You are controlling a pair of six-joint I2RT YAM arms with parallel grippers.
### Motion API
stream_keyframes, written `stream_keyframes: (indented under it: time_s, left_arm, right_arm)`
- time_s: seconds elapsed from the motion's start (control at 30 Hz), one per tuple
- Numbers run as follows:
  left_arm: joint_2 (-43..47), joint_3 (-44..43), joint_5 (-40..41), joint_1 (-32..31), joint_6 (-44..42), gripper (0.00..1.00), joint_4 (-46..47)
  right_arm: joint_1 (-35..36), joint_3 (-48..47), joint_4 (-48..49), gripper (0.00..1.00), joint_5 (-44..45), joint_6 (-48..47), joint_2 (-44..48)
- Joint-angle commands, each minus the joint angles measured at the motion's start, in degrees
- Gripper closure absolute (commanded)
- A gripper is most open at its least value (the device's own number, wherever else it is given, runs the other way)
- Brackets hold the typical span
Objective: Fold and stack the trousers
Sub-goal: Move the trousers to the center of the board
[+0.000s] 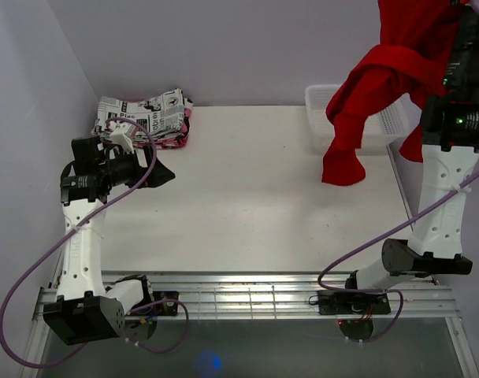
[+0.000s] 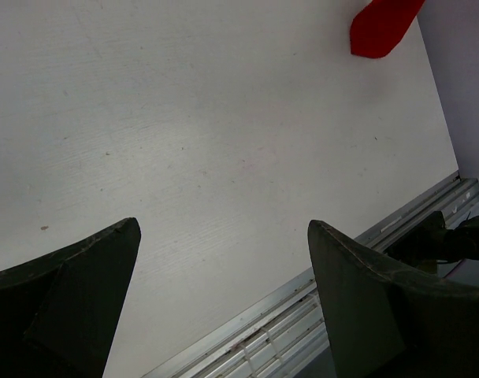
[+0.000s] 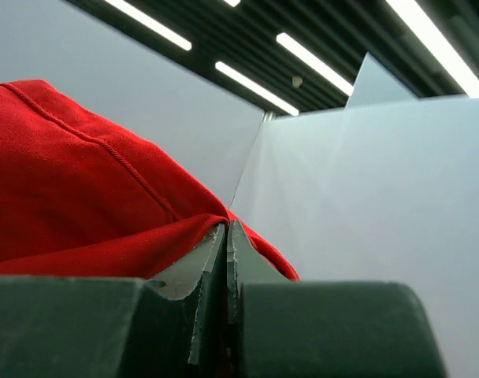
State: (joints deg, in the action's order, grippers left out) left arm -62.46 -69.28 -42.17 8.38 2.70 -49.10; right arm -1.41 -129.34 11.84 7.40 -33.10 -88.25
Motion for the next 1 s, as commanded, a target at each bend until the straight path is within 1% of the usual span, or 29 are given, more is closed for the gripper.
stream_keyframes:
  time_s: [0.0,0.03,0.07,0.1,0.13,0.2,0.23,0.27,0.3,0.33,0.37,0.4,0.43,0.47,0.5,0.53,0.57,0.6,0.63,0.67,0.7,0.73,0.77,0.83,0.87,0.9,0.93,0.97]
  left_arm:
    - [2.43,-1.74,1.04,-0.12,0.64,0.02,-0.38]
    - [2.60,-1.83,0.87,-0.12,0.55,0.02,-0.55]
    - [2.78,-1.91,0.52,-0.12,0.38,0.02,-0.82]
    - [3.13,-1.92,0.34,-0.12,0.12,0.02,-0.99]
    - [3.22,-2.09,0.16,-0.12,-0.15,0.02,-1.08]
    - [3.74,-2.27,-0.01,-0.12,-1.55,0.02,-1.78]
    - [3.92,-2.18,-0.10,-0.12,-2.17,0.02,-1.96]
    - [4.10,-2.18,-0.19,-0.12,-4.00,0.02,-2.48]
    - [4.62,-2.09,-0.28,-0.12,-5.06,0.02,-2.75]
    - [4.89,-2.09,-0.37,-0.12,-6.03,0.02,-3.19]
    - [5.06,-2.09,-0.63,-0.21,-7.87,0.02,-4.06]
    - [5.15,-2.18,-0.89,-0.12,-9.10,0.02,-4.68]
    - [5.33,-2.35,-0.89,-0.12,-10.33,0.02,-5.82]
    - [5.41,-2.44,-0.72,-0.12,-11.65,0.02,-6.35]
    - [5.42,-2.70,-0.72,-0.21,-14.71,0.02,-6.97]
    - [5.50,-2.79,-0.89,-0.12,-16.31,0.02,-8.10]
    - [5.42,-2.71,-0.89,-0.12,-17.98,0.02,-8.55]
    - [5.33,-2.53,-1.15,-0.12,-20.95,0.02,-9.08]
    - [5.24,-2.44,-1.59,-0.21,-22.63,0.02,-10.21]
    - [4.89,-2.36,-1.77,-0.21,-24.22,0.02,-10.66]
    - [4.63,-2.09,-2.38,-0.12,-25.80,0.02,-11.27]
    - [4.28,-2.18,-2.56,-0.21,-28.95,0.02,-11.98]
    - [3.75,-2.44,-2.74,-0.21,-30.46,0.02,-13.55]
    - [2.34,-3.58,-3.26,-0.30,-34.93,0.02,-15.49]
    - [1.82,-4.19,-3.44,-0.64,-36.09,0.02,-16.89]
    - [0.77,-4.81,-3.70,-0.91,-36.88,0.02,-17.25]
    - [0.06,-6.03,-3.88,-1.61,-37.15,0.02,-17.34]
    - [-0.99,-6.83,-3.79,-3.96,-37.15,0.02,-17.26]
  right_arm:
    - [0.09,0.02,11.10,0.92,-5.63,1.98,5.27]
    - [0.09,1.97,10.67,0.92,-6.68,2.60,7.89]
    - [0.09,4.51,8.66,0.92,-12.09,3.04,9.66]
    - [0.09,7.32,7.16,0.92,-14.93,4.09,11.33]
    - [0.09,13.96,5.76,0.92,-21.13,7.23,15.17]
    - [0.18,21.63,2.07,0.92,-27.93,9.97,18.71]
    - [0.35,28.46,0.57,0.92,-33.45,12.08,21.42]
    - [0.96,31.75,-0.83,0.92,-35.85,12.79,22.58]
    - [1.32,34.56,-4.33,0.92,-37.62,13.06,23.38]
    - [1.93,40.33,-5.84,0.92,-39.29,12.98,24.86]
    - [4.98,43.00,-7.34,0.92,-39.30,13.06,25.49]
    - [6.23,45.47,-8.83,0.92,-39.30,12.98,25.84]
    - [7.72,47.58,-12.33,0.92,-38.95,12.89,26.19]
    - [11.39,51.43,-15.06,0.92,-37.91,12.63,26.11]
    - [13.34,53.47,-16.39,0.92,-36.68,13.15,25.93]
    - [17.45,55.32,-19.28,0.88,-35.45,13.33,24.63]
    - [19.76,57.94,-20.87,0.85,-34.57,13.15,23.31]
    - [21.69,58.84,-22.19,0.83,-33.43,13.59,19.82]
    - [23.63,59.46,-24.47,0.76,-31.85,14.20,17.61]
    - [26.17,59.29,-26.32,0.52,-30.88,14.55,14.71]
    - [26.72,56.42,-28.51,0.43,-30.17,15.69,11.64]
    - [26.72,54.65,-30.62,0.34,-29.47,16.22,6.04]
    - [26.46,53.24,-32.73,0.18,-28.50,16.14,4.33]
    - [25.58,48.76,-35.02,0.10,-26.39,13.77,1.69]
    - [23.67,46.48,-40.00,0.05,-26.64,13.16,0.89]
    - [22.60,43.85,-43.01,0.03,-27.08,12.72,0.10]
    - [21.20,39.21,-45.82,0.02,-28.65,11.75,-1.12]
    - [17.70,37.42,-48.55,0.05,-29.80,10.96,-1.40]
